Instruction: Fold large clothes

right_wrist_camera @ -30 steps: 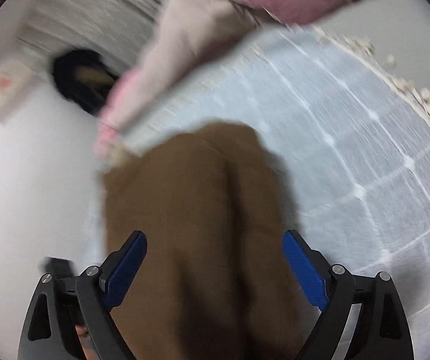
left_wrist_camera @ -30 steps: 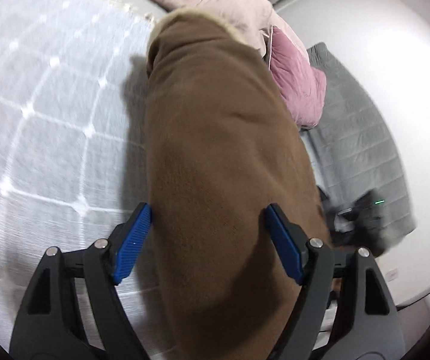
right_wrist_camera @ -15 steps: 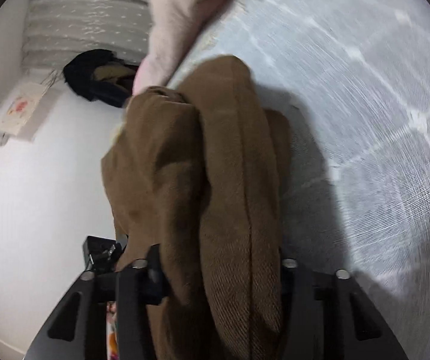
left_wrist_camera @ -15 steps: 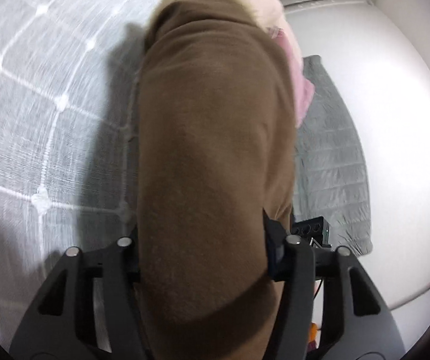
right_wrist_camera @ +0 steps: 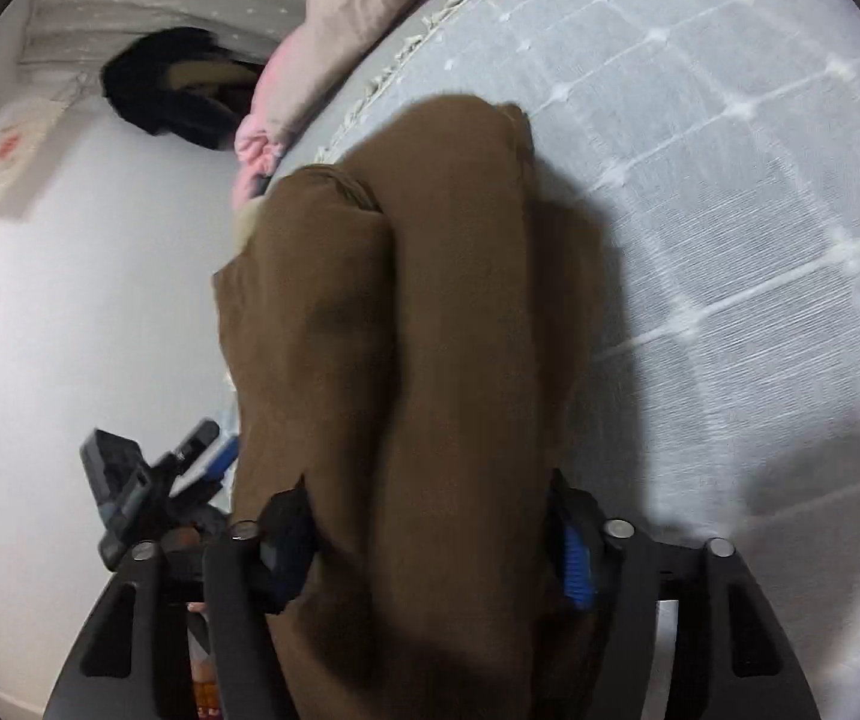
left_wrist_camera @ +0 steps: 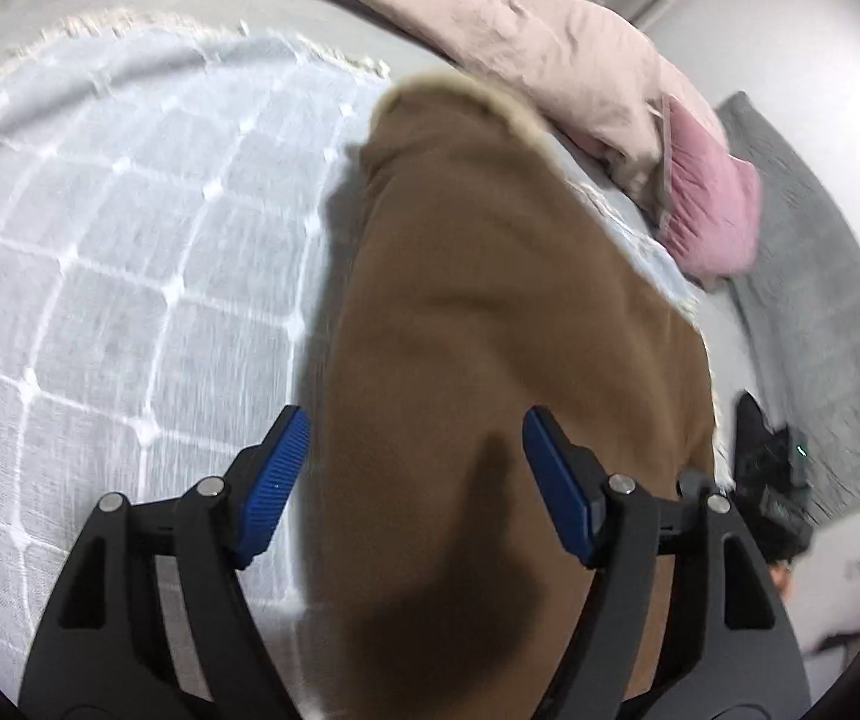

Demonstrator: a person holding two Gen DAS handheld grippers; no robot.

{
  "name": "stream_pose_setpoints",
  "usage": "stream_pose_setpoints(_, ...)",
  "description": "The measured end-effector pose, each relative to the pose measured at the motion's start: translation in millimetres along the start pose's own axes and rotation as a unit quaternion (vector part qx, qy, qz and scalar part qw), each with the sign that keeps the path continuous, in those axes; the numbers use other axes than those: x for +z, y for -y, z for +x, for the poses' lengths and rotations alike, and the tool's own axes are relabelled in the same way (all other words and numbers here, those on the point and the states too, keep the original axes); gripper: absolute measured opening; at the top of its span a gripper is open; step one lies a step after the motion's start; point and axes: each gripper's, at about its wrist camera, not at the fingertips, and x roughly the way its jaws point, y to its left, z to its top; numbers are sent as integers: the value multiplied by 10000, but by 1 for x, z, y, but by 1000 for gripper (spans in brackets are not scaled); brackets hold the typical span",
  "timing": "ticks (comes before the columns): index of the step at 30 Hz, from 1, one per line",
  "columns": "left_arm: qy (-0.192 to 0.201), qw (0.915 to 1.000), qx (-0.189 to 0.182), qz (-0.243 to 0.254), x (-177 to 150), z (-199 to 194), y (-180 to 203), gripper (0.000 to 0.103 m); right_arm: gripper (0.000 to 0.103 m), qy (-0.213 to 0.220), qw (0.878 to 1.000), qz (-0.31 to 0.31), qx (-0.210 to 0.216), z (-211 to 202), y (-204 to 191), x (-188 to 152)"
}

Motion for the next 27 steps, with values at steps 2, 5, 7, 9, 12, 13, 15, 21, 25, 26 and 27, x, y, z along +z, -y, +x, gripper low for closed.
stream_pose_setpoints(2,-253,9995,-178,-90,-4,10,-11,83,74,71,9999,-47,-74,2,-2,-2)
stream_pose_setpoints(5,-463,9919,-940,-712,-7,24,-26,86,79,29,10000,32,-88,4,5,2)
stream_pose_setpoints(7,-593,9802,-1497,-1152,-15,43,-36,86,84,-53,9999,102,56,7,13,2)
stream_pose_setpoints(9,-514,9747,-1731,-1318,-22,55,-33,83,85,-170,9981,310,509,19,27,4)
stream_pose_setpoints(12,-189,9842,-1541,-854,-27,27,-14,61,58,-60,9931,177,1160,28,12,3)
stream_pose_setpoints(13,-123,9841,-1622,-711,-25,14,-8,56,58,55,9924,-76,1228,26,-5,1)
stream_pose_setpoints(15,162,9873,-1526,-413,-18,-17,1,56,58,158,9882,-580,1412,21,-44,0)
stream_pose_setpoints(21,1052,9873,-1155,-303,12,-105,-45,57,58,70,9754,-1181,1860,60,-134,16)
stream_pose_setpoints(25,1174,9925,152,-309,14,-95,-97,71,58,-274,9836,-1508,946,126,-154,36)
stream_pose_setpoints(26,875,9921,788,-437,12,-84,-111,68,58,-462,9878,-1382,555,143,-152,38)
stream_pose_setpoints(27,743,9897,1143,-435,9,-80,-118,65,58,-565,9900,-1294,-3,159,-151,39)
